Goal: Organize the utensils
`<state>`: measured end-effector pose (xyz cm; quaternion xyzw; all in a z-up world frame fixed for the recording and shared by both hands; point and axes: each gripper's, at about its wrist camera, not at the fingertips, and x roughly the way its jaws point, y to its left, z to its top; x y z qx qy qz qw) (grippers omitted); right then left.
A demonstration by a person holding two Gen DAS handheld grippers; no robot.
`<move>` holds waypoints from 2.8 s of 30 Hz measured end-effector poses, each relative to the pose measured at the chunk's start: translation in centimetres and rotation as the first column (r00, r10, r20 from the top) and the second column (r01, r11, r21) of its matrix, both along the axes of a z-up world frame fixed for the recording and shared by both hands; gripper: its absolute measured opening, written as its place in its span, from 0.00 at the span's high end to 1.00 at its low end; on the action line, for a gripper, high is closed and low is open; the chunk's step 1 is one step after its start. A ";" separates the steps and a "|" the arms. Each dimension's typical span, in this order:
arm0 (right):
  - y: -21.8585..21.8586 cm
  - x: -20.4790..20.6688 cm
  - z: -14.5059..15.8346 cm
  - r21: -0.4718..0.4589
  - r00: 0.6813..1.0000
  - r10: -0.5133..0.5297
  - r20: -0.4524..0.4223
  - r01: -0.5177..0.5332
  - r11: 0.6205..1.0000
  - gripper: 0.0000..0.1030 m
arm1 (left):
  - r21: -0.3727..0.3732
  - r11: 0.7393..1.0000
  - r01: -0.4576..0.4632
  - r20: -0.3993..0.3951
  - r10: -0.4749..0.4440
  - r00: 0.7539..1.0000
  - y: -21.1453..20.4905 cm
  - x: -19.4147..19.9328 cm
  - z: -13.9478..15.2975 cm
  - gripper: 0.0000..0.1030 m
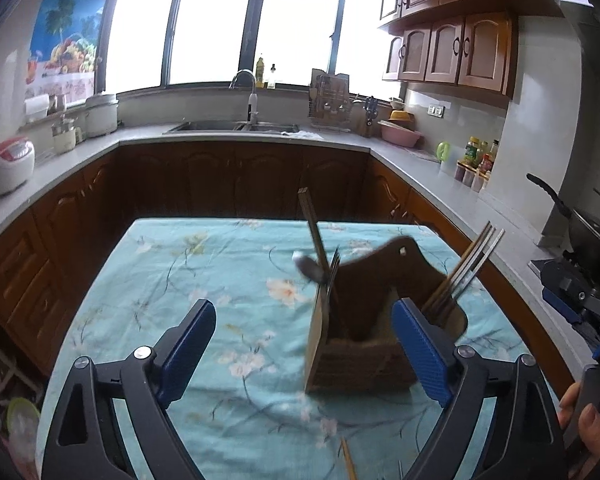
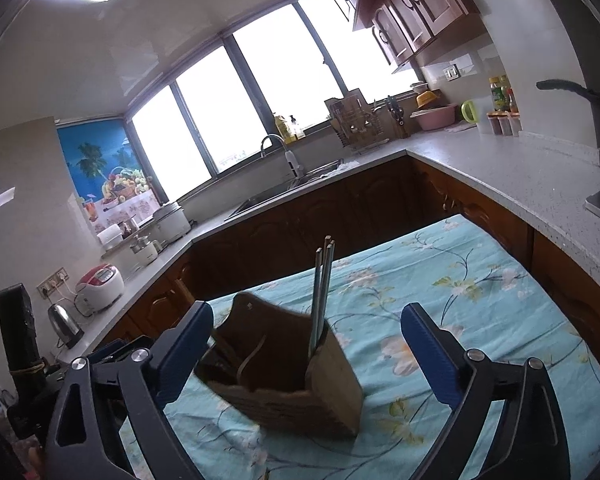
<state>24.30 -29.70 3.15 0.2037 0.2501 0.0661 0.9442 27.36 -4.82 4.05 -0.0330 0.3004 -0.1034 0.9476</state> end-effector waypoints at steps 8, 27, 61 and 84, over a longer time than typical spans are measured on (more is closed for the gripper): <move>1.7 -3.6 -0.3 -0.020 0.998 0.066 -0.018 -0.067 0.998 0.05 | -0.077 0.997 -0.032 -0.043 0.029 0.999 3.1 -4.7 0.4 0.12; 3.6 -12.9 -2.1 0.014 0.991 0.125 -0.054 -0.125 0.992 0.05 | -0.107 0.991 -0.075 -0.093 0.065 0.994 5.5 -15.5 -0.2 0.12; 7.7 -21.1 -1.2 -0.269 0.986 0.114 0.123 -0.078 0.960 0.00 | 0.074 0.984 -0.162 0.090 0.155 0.984 5.3 -25.6 -0.3 0.01; 7.9 -21.3 -2.0 -0.281 0.984 0.115 0.135 -0.074 0.957 0.00 | 0.134 0.977 -0.164 0.127 0.147 0.981 4.3 -26.2 -0.9 0.01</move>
